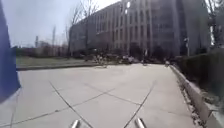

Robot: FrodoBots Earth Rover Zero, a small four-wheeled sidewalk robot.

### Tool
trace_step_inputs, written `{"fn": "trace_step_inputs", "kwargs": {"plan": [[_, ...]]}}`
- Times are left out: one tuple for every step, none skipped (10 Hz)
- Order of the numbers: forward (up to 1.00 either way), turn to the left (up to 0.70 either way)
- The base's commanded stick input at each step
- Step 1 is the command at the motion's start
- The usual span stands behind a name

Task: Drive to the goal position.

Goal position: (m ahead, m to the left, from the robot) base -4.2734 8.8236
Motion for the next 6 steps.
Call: {"fn": "trace_step_inputs", "kwargs": {"plan": [[0.0, 0.7], [0.0, 0.7], [0.0, 0.7], [0.0, 0.7], [0.0, 0.7], [0.0, 0.7]]}}
